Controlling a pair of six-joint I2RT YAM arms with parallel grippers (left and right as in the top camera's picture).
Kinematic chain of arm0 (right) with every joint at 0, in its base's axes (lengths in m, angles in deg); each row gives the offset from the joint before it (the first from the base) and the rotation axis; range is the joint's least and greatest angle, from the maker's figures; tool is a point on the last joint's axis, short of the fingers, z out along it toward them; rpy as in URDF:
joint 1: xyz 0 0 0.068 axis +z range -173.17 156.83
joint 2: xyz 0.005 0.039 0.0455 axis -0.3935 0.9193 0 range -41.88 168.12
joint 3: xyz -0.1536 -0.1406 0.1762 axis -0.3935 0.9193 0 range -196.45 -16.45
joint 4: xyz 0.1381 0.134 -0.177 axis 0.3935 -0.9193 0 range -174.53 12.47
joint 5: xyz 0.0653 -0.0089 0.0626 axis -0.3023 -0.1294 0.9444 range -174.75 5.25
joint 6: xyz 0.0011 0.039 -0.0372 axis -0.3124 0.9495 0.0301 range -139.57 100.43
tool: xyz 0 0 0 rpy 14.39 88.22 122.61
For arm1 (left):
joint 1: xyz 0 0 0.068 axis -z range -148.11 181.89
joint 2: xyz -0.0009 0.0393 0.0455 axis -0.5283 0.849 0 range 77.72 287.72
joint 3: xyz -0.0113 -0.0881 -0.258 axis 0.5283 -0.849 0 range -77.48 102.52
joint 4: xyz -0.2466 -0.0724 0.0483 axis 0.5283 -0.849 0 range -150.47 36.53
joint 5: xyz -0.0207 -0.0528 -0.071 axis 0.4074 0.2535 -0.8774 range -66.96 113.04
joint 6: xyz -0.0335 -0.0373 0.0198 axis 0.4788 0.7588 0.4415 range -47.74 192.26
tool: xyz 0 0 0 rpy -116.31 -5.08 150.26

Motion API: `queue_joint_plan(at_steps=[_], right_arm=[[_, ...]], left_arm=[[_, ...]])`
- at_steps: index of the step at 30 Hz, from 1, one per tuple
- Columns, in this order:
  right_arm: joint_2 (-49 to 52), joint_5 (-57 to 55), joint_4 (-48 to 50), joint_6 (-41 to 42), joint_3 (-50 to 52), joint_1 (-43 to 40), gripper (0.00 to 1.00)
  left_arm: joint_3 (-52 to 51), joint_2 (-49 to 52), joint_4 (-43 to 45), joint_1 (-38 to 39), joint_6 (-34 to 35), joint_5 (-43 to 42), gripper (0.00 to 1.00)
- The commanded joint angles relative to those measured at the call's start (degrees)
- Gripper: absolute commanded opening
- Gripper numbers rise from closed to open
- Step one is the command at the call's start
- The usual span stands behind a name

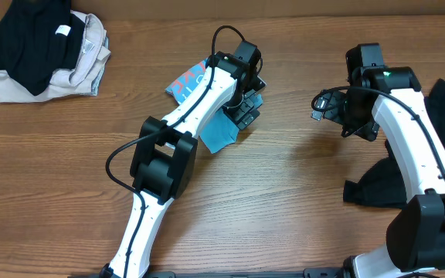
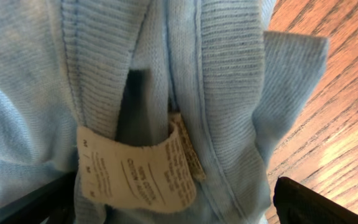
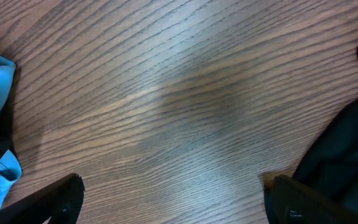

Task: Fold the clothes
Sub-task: 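Lift the folded shirt with the left gripper and carry it toward top-left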

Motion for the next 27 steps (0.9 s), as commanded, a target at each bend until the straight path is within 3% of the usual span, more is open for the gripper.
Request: queue_joint_plan(at_steps=[1,6,8,10,15,17,27], right_arm=[[-0.94,0.35,0.63,-0.37,-1.09,-0.17,1.0],[-0.94,0.35,0.96,-0.37,-1.09,-0.17,1.0],[-0.94,0.35,0.96,-0.37,-1.09,-0.17,1.0],[-0.94,0.35,0.94,-0.37,-1.09,-0.17,1.0],[-0.94,0.35,0.55,-0.35,-1.09,-0.17,1.0],[-0.94,0.35,0.35,-0.37,-1.09,-0.17,1.0],[-0.94,0.35,0.33,-0.37,-1.09,-0.17,1.0]], left_arm=[[-0.87,4.2,-1.33,-0.17,0.04,0.15,0.97],[-0.87,4.2,-1.57,-0.2,0.04,2.32,0.81],[-0.87,4.2,-1.27,-0.2,0.07,4.35,0.7],[-0.87,4.2,-1.11,-0.22,0.07,6.16,0.58],[-0.87,4.2,-1.49,-0.24,0.09,10.27,0.15],[-0.87,4.2,-1.64,-0.24,0.11,11.91,0.04],[3.58,4.2,-6.29,-0.57,4.79,19.69,0.04]])
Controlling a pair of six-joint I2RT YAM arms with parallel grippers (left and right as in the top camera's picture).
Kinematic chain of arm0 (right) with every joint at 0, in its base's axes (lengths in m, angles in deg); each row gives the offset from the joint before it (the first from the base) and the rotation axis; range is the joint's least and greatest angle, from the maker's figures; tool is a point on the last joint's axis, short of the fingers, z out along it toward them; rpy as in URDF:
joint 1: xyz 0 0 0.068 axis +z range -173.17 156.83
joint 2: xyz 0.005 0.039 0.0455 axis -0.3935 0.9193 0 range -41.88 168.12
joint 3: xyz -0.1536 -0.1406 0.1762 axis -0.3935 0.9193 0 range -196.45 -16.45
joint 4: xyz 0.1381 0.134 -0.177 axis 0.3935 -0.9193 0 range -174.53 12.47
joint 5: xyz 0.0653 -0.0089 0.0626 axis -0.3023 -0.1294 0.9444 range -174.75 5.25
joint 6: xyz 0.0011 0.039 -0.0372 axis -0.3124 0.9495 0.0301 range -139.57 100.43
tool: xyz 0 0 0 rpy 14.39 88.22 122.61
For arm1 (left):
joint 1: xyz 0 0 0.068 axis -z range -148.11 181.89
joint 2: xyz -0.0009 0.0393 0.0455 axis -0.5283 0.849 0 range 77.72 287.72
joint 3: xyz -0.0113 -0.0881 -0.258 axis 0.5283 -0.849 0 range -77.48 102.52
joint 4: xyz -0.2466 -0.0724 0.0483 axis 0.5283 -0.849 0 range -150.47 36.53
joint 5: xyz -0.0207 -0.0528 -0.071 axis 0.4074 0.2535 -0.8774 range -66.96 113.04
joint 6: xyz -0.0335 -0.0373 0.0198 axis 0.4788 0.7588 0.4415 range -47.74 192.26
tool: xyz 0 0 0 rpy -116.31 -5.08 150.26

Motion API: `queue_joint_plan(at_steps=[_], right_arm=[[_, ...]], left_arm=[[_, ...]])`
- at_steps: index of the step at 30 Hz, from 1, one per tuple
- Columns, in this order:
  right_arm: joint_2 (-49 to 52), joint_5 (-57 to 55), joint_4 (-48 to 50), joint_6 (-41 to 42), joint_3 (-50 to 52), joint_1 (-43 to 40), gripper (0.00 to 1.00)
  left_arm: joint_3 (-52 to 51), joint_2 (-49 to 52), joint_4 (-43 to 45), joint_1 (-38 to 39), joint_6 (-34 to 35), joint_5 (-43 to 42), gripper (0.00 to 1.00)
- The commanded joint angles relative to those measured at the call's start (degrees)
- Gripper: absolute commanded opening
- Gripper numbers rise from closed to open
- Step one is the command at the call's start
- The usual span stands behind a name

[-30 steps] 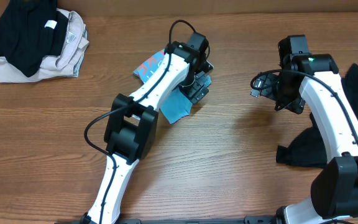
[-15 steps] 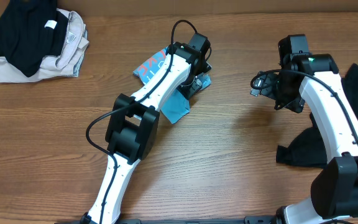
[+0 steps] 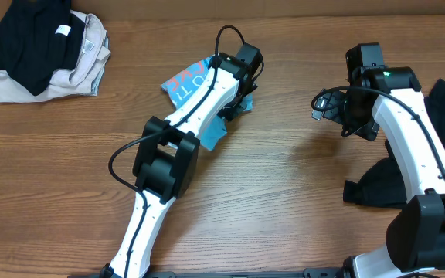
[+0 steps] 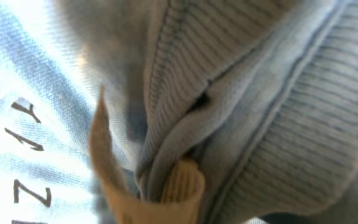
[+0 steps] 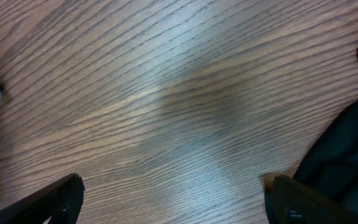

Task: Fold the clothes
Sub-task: 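Lift the folded shirt with the left gripper and carry it toward top-left, then place the shirt on top of the top-left clothes stack and release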

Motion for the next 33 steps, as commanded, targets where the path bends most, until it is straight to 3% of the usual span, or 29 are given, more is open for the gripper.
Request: queue_joint_plan(at_steps=[1,11,18,24,33], right_arm=[[-0.94,0.37,0.07,-0.35,-1.09,-0.17,1.0],[-0.94,0.35,-0.79,-0.35,-1.09,-0.17,1.0],[-0.94,0.37,-0.79,-0.33,-1.09,-0.17,1.0],[-0.94,0.37,-1.07,-0.33,-1.09,-0.17,1.0],[-0.94,0.46,-1.01,-0.33,-1.09,-0.17,1.0]], left_arm=[[3.93,2.99,-3.89,-1.29,5.4,6.8,0.04],[31.1,2.97,-22.16,-8.07,11.39,7.63,0.04],[48.17,2.97,-29.92,-15.02,13.55,7.56,0.04],[57.35,0.33,-29.88,-23.54,13.53,6.78,0.04],[57.55,-6.47,-22.97,-35.54,10.54,10.67,0.04]])
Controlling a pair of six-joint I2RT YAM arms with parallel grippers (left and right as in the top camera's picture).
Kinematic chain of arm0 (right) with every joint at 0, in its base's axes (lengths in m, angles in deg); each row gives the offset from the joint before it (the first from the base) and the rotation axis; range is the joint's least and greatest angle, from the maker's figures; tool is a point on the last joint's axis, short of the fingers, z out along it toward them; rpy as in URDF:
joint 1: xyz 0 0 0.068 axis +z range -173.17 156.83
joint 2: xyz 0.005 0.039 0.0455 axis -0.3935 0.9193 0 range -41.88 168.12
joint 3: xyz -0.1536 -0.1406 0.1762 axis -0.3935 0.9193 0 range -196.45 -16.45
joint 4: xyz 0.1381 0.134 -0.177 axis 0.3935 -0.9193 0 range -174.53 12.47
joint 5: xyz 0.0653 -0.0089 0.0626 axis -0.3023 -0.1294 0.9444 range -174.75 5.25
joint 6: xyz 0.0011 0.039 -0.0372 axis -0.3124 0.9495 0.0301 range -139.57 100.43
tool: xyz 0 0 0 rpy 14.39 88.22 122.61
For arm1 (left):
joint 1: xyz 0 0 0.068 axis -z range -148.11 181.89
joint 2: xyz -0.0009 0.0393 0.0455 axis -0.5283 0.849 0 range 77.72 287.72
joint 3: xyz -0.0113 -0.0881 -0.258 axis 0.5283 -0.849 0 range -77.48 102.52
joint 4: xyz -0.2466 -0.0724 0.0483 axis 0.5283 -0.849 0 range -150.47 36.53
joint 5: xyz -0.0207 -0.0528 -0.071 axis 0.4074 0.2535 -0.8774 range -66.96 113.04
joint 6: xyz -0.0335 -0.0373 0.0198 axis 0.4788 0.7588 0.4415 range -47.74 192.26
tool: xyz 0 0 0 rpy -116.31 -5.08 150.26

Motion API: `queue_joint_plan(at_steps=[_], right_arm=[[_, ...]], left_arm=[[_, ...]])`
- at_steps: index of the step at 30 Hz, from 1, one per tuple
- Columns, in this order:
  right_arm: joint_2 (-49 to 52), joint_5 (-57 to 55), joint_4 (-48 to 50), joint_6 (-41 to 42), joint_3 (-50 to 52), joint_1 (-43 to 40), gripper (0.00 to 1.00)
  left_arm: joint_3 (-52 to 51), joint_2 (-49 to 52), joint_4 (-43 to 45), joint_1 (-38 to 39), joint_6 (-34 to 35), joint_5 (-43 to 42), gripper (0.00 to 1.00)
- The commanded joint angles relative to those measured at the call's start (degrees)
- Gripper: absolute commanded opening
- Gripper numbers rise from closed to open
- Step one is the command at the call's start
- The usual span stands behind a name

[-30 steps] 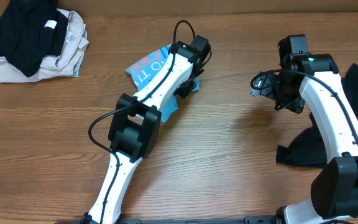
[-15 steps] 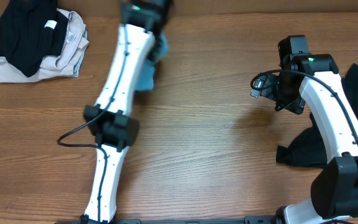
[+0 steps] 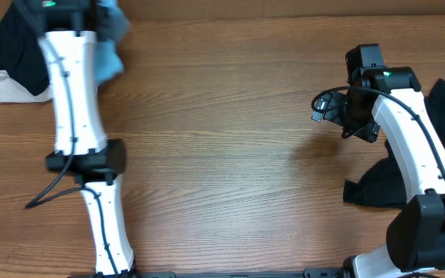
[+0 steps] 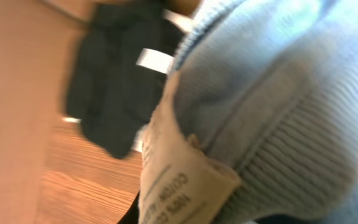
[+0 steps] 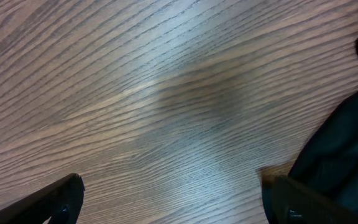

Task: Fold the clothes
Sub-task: 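Place the shirt on top of the top-left clothes stack and release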

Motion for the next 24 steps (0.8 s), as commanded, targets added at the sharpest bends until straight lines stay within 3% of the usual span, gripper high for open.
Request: queue_joint_plan(at_steps=[1,10,17,24], right_arm=[[-0.94,0.57,0.24,-0.33,-1.09,-0.17,1.0],[-0.94,1.55,0.09,-0.15,-1.09,-0.17,1.0],[-0.94,1.46,-0.07,-0.13,-1.09,-0.17,1.0],[-0.94,1.42,-1.75,-0.13,-1.09,-0.17,1.0]], left_arm=[[2.34,-5.9,3.67,-4.63,-2.71,3.5,0.04],[-1.68,-5.95,18.78,-14.25,-12.48,3.65,0.04],[-15.15,-5.64,35.76,-18.75,-18.32,4.46,0.04],[-27.52,-5.64,51.04,-20.68,-18.47,8.02,0.04]])
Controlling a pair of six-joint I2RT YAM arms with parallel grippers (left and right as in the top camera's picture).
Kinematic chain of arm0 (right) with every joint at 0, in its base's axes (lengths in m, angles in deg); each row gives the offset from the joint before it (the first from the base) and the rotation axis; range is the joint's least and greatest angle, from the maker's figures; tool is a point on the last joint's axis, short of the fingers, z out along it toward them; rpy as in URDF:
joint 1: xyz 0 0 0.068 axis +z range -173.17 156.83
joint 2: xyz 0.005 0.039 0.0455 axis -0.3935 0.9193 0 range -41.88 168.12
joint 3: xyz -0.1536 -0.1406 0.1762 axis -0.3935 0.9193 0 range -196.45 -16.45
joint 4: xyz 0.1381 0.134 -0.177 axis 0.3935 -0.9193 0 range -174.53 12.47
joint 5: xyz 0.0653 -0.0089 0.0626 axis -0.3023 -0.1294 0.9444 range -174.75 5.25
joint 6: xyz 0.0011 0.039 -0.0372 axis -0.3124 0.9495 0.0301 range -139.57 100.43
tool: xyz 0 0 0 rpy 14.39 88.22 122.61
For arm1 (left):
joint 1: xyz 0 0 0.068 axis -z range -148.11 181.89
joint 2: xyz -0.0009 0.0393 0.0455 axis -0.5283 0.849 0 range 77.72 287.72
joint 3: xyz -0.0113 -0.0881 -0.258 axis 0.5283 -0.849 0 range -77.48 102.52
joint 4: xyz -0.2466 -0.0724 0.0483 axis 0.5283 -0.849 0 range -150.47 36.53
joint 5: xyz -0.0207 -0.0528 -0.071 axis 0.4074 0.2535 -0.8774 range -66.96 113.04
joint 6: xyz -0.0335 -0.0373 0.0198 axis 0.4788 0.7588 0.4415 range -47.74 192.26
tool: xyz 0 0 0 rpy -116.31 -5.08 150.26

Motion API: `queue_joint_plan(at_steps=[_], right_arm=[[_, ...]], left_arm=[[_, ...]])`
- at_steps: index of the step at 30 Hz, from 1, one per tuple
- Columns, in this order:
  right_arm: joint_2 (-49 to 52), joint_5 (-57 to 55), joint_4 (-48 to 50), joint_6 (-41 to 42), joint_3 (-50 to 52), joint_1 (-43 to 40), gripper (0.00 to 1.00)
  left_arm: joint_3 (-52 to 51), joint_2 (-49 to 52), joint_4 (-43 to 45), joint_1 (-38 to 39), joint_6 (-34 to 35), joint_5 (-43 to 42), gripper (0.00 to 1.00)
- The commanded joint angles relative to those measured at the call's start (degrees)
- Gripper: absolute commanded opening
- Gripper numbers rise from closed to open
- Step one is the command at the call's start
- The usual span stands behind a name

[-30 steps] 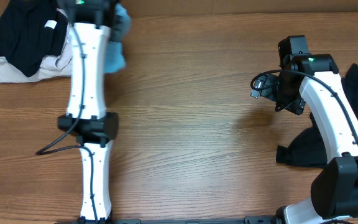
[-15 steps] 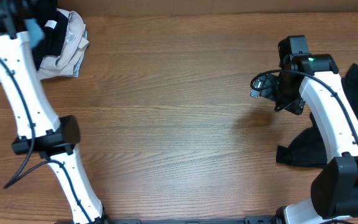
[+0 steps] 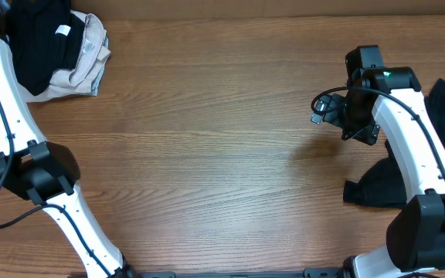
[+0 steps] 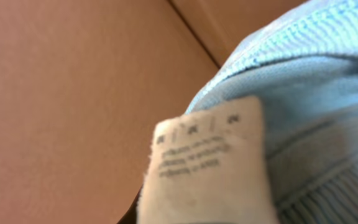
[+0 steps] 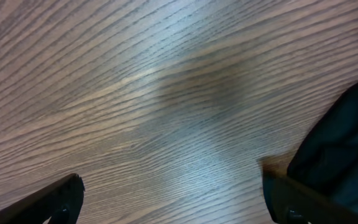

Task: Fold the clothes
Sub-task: 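Place the shirt on top of the top-left clothes stack and release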

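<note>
A light blue knit garment [image 4: 319, 93] with a white care label [image 4: 207, 162] fills the left wrist view, hanging in front of a brown wall. It covers my left gripper's fingers, which are shut on it. In the overhead view my left arm [image 3: 2, 85] reaches to the top left corner, where gripper and garment are out of frame. My right gripper [image 5: 176, 202] hangs open over bare wood, nothing between its fingers. A black garment lies crumpled at the right edge and shows as a dark edge [image 5: 347, 137] in the right wrist view.
A stack of folded clothes sits at the back left: a black piece [image 3: 41, 38] on top of a beige one [image 3: 83, 66]. The wooden table [image 3: 222, 170] spans the view, with a brown wall along the back edge.
My left arm has swung further left, from above the folded stack to the corner. The blue garment has left the overhead view. The right arm has stayed where it was.
My left gripper first held the blue garment on the table's middle. Then the garment was bunched up there under the gripper. Later it was carried to the back left by the folded stack, and now hangs past the corner. The right gripper stayed open throughout.
</note>
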Motion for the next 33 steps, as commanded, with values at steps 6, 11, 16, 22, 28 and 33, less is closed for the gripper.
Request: queue_joint_plan(at_steps=[6,11,16,22,28,33], right_arm=[[-0.94,0.35,0.13,-0.13,-1.09,-0.17,1.0],[-0.94,0.35,0.13,-0.13,-1.09,-0.17,1.0],[-0.94,0.33,0.5,-0.13,-1.09,-0.17,1.0],[-0.94,0.33,1.95,-0.15,-1.09,-0.17,1.0],[-0.94,0.35,2.99,-0.57,-1.11,-0.17,1.0],[-1.11,0.48,1.31,-5.62,-4.31,-0.17,1.0]], left_arm=[[-8.68,-1.27,8.39,1.79,0.09,-0.35,0.04],[-13.16,-1.25,8.79,3.98,3.78,-6.58,0.04],[-17.33,-1.25,7.19,5.75,8.2,-15.65,0.77],[-19.21,-1.25,1.31,7.93,11.47,-39.91,1.0],[-18.99,-1.79,-1.07,10.56,13.16,-44.35,1.0],[-15.3,-6.03,-5.68,11.67,14.21,-44.3,1.0]])
